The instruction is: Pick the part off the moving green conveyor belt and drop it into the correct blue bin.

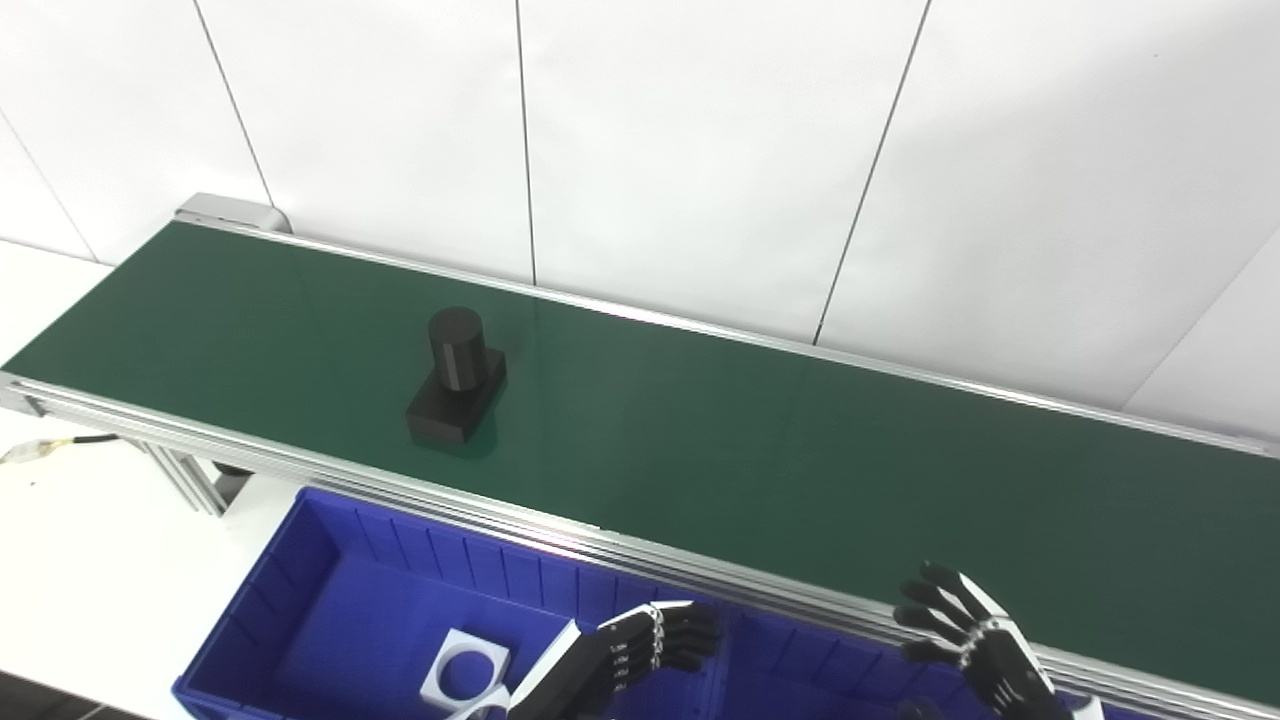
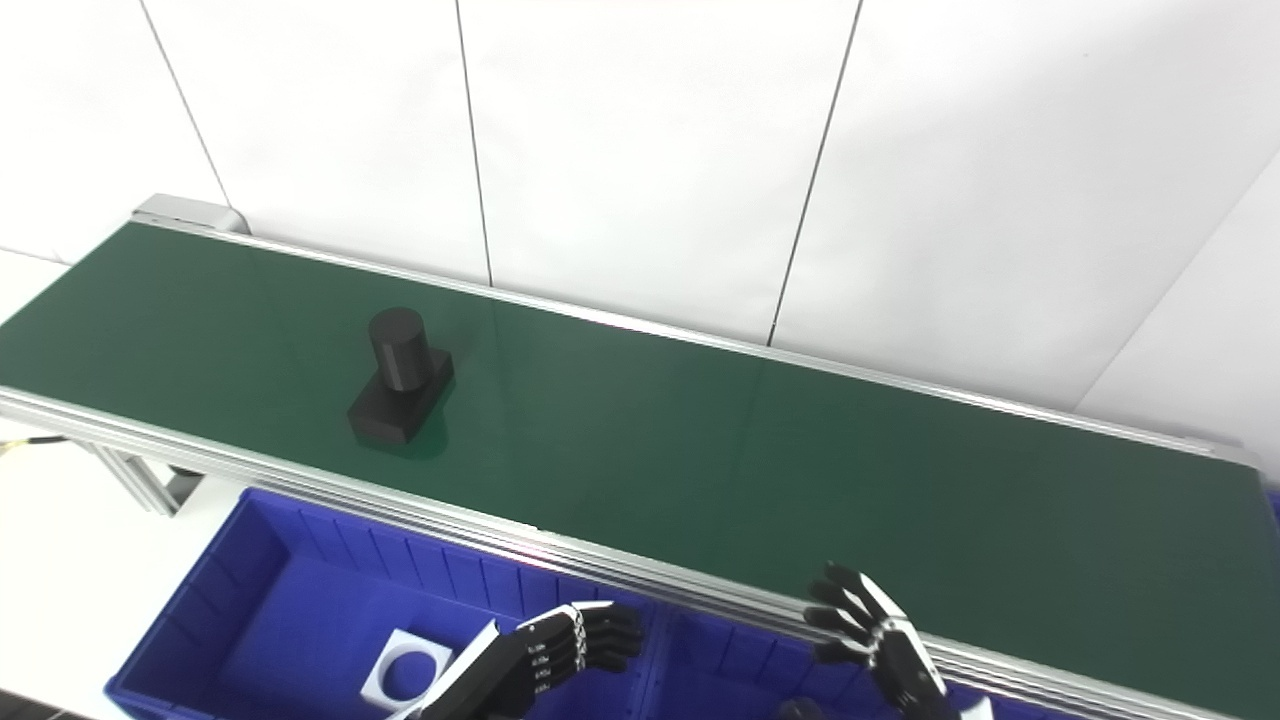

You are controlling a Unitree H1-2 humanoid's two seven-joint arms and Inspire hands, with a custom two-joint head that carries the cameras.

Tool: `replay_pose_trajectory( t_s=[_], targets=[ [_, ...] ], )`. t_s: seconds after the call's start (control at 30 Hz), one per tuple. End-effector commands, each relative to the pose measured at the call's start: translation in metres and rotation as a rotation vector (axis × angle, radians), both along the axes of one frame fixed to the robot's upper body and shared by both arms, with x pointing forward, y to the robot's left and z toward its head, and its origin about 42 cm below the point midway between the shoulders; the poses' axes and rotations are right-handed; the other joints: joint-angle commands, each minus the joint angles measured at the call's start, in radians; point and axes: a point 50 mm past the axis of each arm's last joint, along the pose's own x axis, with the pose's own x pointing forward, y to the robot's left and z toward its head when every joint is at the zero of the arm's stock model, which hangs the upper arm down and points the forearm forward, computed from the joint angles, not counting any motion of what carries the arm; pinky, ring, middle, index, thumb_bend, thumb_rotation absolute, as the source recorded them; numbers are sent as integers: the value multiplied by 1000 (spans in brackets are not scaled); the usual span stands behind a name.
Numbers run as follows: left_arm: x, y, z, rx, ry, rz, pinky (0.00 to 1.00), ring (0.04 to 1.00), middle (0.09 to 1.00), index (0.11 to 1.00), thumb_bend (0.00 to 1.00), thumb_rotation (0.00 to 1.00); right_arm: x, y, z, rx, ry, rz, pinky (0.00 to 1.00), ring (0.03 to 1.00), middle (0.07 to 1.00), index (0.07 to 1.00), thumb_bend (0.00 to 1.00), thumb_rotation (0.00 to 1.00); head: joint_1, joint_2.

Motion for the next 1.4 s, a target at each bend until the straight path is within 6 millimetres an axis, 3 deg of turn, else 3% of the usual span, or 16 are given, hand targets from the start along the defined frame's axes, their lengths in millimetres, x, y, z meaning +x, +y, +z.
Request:
replay_pose_trajectory(
  t_s=[0.0,0.1,0.2,0.5,0.6,0.87,1.37],
  targets=[
    [5,-3,9,-20,-55,-15,753,776,785,782,1000,442,9,2,16,-25,-21,14,622,759,812,849,522,698,-2,-5],
    [7,-4,7,-22,-59,-14,751,775,784,779,1000,442,22,2,24,-57,-19,36,636,787,827,851,494,696,-1,-11],
    [8,-4,5,-23,-59,-14,750,775,784,779,1000,445,34,1,29,-62,-21,49,660,800,833,844,482,628,-6,-19],
    [13,-1,3,-15,-60,-21,747,773,783,781,1000,449,79,8,53,-110,-68,50,658,805,842,844,525,588,-22,-30],
    [14,-1,3,-11,-62,-25,742,771,781,781,1000,452,99,14,64,-104,-77,62,682,828,852,854,531,498,-31,-36],
    [17,-1,3,-13,-63,-31,746,775,779,775,1000,448,127,30,85,-150,-77,100,692,846,885,890,580,420,-61,-44],
    [19,-1,2,-11,-74,-31,750,771,779,775,1000,448,189,60,71,-174,-29,177,755,864,903,918,629,418,-68,-43]
  ],
)
